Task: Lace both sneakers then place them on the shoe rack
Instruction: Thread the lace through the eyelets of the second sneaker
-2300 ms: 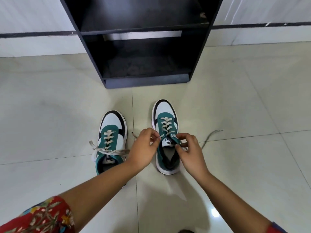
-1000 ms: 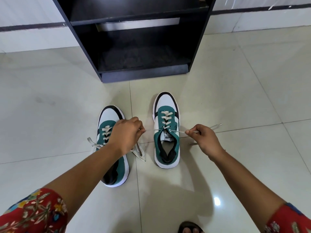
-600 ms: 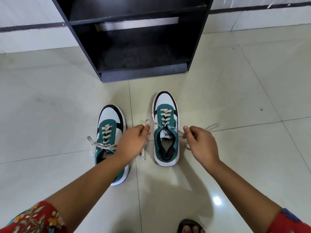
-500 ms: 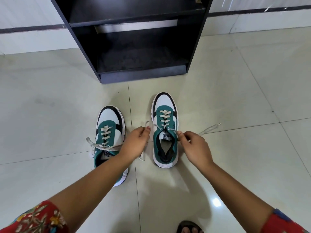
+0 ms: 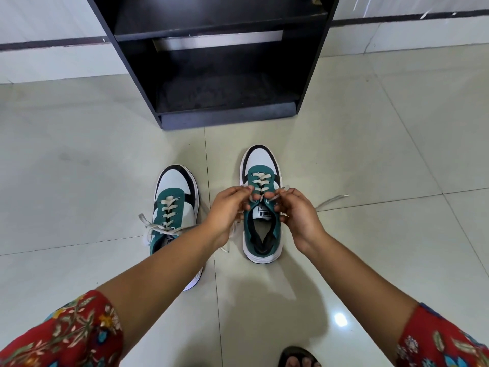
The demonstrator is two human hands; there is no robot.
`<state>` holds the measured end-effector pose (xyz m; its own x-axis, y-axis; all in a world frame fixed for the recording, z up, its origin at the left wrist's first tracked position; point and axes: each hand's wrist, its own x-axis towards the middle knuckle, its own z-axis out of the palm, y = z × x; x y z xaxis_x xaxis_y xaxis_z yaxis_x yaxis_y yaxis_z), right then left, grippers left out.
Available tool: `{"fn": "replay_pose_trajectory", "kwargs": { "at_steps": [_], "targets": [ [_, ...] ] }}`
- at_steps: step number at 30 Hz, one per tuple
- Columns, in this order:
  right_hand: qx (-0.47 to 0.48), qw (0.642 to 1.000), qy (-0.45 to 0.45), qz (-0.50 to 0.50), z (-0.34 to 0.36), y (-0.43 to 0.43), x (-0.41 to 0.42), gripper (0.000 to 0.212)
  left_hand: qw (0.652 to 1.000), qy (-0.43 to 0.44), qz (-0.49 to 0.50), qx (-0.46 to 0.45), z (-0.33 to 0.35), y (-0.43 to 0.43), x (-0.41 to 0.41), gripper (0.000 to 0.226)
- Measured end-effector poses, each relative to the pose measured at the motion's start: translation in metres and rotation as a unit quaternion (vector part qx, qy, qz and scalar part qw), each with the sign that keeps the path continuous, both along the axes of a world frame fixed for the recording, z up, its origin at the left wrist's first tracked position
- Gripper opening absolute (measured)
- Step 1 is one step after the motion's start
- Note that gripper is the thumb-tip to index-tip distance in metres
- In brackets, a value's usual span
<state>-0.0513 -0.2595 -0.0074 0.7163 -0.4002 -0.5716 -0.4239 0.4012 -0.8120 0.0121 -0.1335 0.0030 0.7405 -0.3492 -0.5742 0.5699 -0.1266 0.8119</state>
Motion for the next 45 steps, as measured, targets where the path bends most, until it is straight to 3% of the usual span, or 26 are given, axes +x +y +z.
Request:
{"fn": "replay_pose_trajectory", "kwargs": {
  "at_steps": [4,9,15,18,20,22,25,27,32,37,40,42,45],
  "targets": [
    [0.015,1.000,0.007,-0.018,-0.006,-0.003,0.001,0.024,1.000,-0.002,-0.020,-0.004,-0.007,0.001,0.002,0.031],
    [-0.013,0.999,0.038,-0.024,-0.011,-0.004,0.001,0.027,1.000,0.006,-0.017,0.023,-0.008,0.001,0.001,0.033],
    [-0.193,0.973,-0.016,0.122,0.009,-0.005,0.009,0.023,0.971,-0.204,-0.127,-0.014,-0.002,0.010,0.005,0.028],
    [-0.332,0.921,-0.063,0.192,0.022,0.001,0.010,0.022,0.920,-0.324,-0.221,-0.010,0.001,0.013,0.008,0.020],
    [-0.391,0.893,-0.065,0.213,0.029,0.004,0.008,0.020,0.857,-0.442,-0.262,0.047,0.000,0.013,0.011,0.022],
    [-0.403,0.887,-0.064,0.215,0.032,0.006,0.004,0.018,0.800,-0.521,-0.277,0.109,-0.001,0.015,0.014,0.031],
    [-0.359,0.909,-0.081,0.194,0.031,0.006,-0.001,0.014,0.758,-0.575,-0.280,0.130,-0.002,0.017,0.012,0.024],
    [-0.349,0.918,-0.085,0.170,0.028,0.006,-0.004,0.011,0.766,-0.571,-0.265,0.131,-0.001,0.018,0.009,0.022],
    [-0.350,0.916,-0.129,0.146,0.024,0.007,-0.014,0.010,0.832,-0.500,-0.156,0.180,0.010,0.018,0.007,0.025],
    [-0.553,0.802,-0.112,0.196,0.014,0.010,-0.021,0.023,0.855,-0.391,-0.208,0.270,0.016,0.011,0.011,0.029],
    [-0.616,0.752,-0.097,0.214,0.008,0.016,-0.022,0.027,0.882,-0.317,-0.254,0.239,0.020,0.009,0.010,0.038],
    [-0.617,0.751,-0.100,0.211,0.006,0.020,-0.022,0.031,0.898,-0.290,-0.272,0.188,0.024,0.010,0.009,0.040],
    [-0.573,0.784,-0.110,0.212,0.002,0.022,-0.019,0.042,0.918,-0.259,-0.263,0.146,0.030,0.011,0.014,0.043]
  ]
}}
